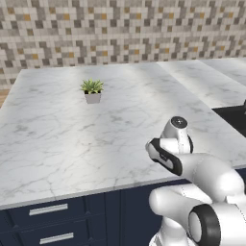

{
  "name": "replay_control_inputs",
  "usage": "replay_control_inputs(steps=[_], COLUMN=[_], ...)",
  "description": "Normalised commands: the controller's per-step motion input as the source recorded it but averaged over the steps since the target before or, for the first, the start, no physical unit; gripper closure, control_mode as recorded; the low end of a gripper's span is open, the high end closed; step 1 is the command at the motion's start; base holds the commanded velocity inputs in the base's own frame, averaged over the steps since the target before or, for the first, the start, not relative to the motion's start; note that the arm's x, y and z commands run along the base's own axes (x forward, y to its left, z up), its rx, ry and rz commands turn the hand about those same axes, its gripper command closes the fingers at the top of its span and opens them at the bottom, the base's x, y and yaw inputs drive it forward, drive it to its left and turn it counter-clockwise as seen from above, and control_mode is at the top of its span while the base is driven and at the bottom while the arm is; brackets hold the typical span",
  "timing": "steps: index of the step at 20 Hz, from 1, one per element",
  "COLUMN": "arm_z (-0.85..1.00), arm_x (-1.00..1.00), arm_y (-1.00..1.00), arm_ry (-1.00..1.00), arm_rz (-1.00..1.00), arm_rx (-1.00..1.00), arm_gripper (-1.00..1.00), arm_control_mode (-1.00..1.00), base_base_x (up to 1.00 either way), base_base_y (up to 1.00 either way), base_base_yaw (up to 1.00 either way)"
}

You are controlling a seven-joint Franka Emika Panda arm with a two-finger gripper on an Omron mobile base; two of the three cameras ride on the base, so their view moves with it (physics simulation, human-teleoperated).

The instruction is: Pick the candle and candle from the dining table and place them in the open cabinet. Close the cabinet after placing the objects.

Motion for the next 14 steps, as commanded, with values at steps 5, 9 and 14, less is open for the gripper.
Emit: replay_control_inputs(steps=[5, 9, 14], arm_z=[-0.21, -0.2, -0.15], arm_x=[0.15, 0.14, 0.16], arm_y=[0.0, 0.0, -0.01], arm_ry=[0.0, 0.0, 0.0], arm_rz=[0.0, 0.0, 0.0], arm_rx=[0.0, 0.0, 0.0], arm_gripper=[-1.0, -1.0, -1.0], arm_control_mode=[-1.0, -1.0, -1.0], base_base_x=[0.0, 0.0, 0.0], base_base_y=[0.0, 0.0, 0.0], base_base_yaw=[0.0, 0.0, 0.0])
